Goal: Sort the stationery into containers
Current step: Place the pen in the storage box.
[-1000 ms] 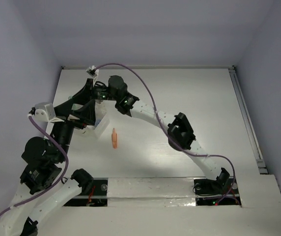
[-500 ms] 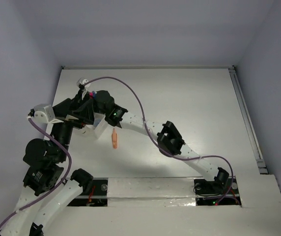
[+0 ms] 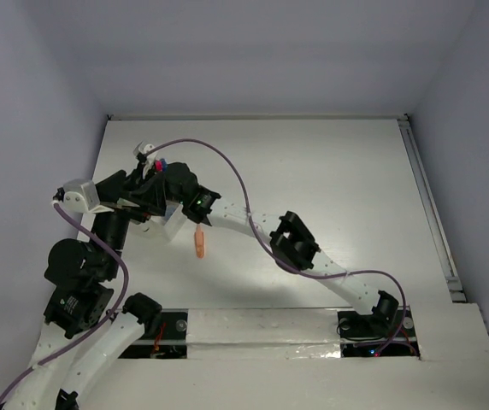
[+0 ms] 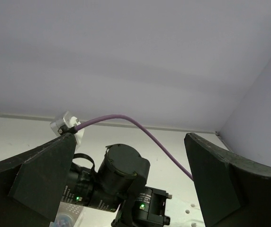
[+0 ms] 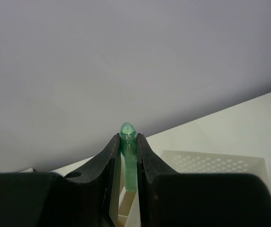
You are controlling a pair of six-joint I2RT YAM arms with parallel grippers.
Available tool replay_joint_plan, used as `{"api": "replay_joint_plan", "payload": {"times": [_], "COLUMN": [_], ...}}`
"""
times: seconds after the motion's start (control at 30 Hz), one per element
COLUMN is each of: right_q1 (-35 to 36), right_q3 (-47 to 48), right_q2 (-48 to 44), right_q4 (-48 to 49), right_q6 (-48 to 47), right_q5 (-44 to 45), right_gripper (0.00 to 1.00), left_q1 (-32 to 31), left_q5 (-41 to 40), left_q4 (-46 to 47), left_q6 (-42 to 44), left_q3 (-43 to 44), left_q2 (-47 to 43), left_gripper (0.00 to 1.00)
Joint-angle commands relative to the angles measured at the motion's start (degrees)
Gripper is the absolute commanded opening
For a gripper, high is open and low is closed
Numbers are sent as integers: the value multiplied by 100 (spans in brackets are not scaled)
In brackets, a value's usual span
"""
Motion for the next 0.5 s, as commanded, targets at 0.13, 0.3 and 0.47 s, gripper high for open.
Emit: {"api": "replay_joint_plan", "payload": {"times": [0.13, 0.3, 0.47], "right_q1": [79, 79, 79], "right_q3": [-75, -277, -260], "right_q2": [-98, -247, -362], "right_q4": [318, 353, 380], "right_q6": [-131, -158, -131], "right_q5": [-72, -90, -187], "right_gripper": [23, 41, 51], "left_q1": [82, 134, 134], "left_q5": [122, 166, 219], "left_q4": [339, 339, 295], "left_q6": [-45, -72, -98], "left_q3": [-14, -14, 30], "left_q2": [81, 90, 108], "left_gripper": [99, 99, 99]}}
